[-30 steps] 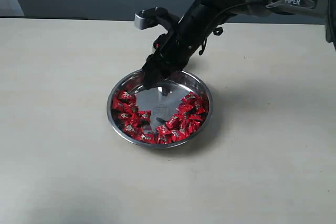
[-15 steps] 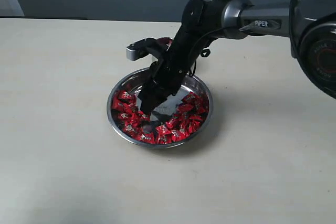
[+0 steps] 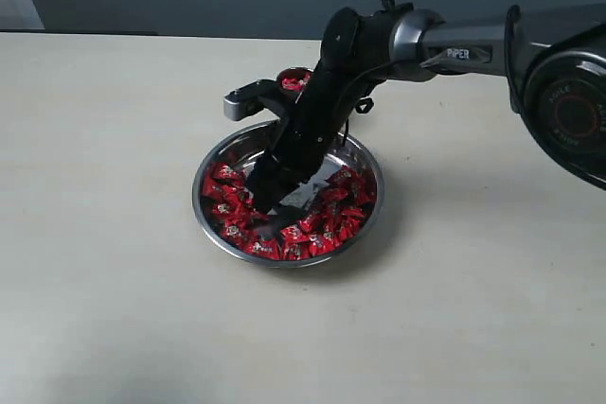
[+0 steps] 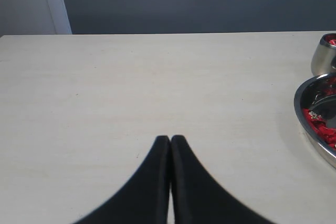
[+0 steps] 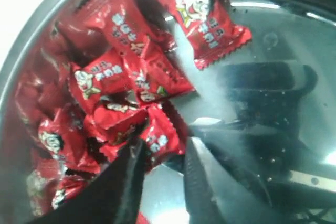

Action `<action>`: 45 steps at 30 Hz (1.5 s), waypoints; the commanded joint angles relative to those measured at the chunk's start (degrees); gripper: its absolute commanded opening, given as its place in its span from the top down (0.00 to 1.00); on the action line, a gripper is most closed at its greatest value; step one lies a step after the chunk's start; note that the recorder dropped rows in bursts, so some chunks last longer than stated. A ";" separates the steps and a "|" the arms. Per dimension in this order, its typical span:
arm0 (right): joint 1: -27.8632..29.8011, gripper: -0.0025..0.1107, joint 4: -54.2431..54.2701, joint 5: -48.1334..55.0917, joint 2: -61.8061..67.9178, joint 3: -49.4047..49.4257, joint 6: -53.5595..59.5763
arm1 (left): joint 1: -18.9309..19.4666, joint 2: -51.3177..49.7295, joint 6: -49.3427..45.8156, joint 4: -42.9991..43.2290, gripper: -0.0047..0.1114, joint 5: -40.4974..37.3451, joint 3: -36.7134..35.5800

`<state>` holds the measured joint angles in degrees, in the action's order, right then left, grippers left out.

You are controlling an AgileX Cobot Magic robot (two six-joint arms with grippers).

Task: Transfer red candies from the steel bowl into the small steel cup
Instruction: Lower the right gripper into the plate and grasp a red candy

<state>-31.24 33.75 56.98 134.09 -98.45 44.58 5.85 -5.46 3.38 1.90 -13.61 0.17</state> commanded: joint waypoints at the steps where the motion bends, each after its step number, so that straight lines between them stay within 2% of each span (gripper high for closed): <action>1: -0.22 0.94 -0.16 -0.32 0.31 -0.14 0.17 | -0.29 0.39 0.13 0.38 0.96 0.24 -0.17; 13: -0.11 0.96 -5.61 -5.52 -7.05 -0.14 -0.74 | -0.29 0.39 0.13 0.38 0.96 0.24 -0.17; 18: -0.11 0.95 -4.52 -2.45 -7.64 -0.14 -3.95 | -0.29 0.39 0.13 0.38 0.96 0.24 -0.17; 20: -0.11 0.90 -4.19 -0.56 -7.23 -0.14 -4.21 | -0.29 0.39 0.13 0.38 0.96 0.24 -0.17; 24: -0.11 0.69 -1.47 0.49 -6.17 -0.14 -4.21 | -0.29 0.39 0.13 0.38 0.96 0.24 -0.17; 27: -0.22 0.57 0.74 0.66 -4.94 -0.14 -4.21 | -0.29 0.39 0.13 0.38 0.96 0.24 -0.17; 33: -0.22 0.61 1.59 0.66 -2.78 -0.14 -4.35 | -0.29 0.39 0.13 0.38 0.96 0.24 -0.17; 45: -0.22 0.61 2.94 0.66 0.74 -0.14 -4.73 | -0.29 0.39 0.13 0.38 0.96 0.24 -0.17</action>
<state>-31.59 36.87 57.36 134.54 -98.55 39.85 5.85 -5.46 3.38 1.90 -13.61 0.17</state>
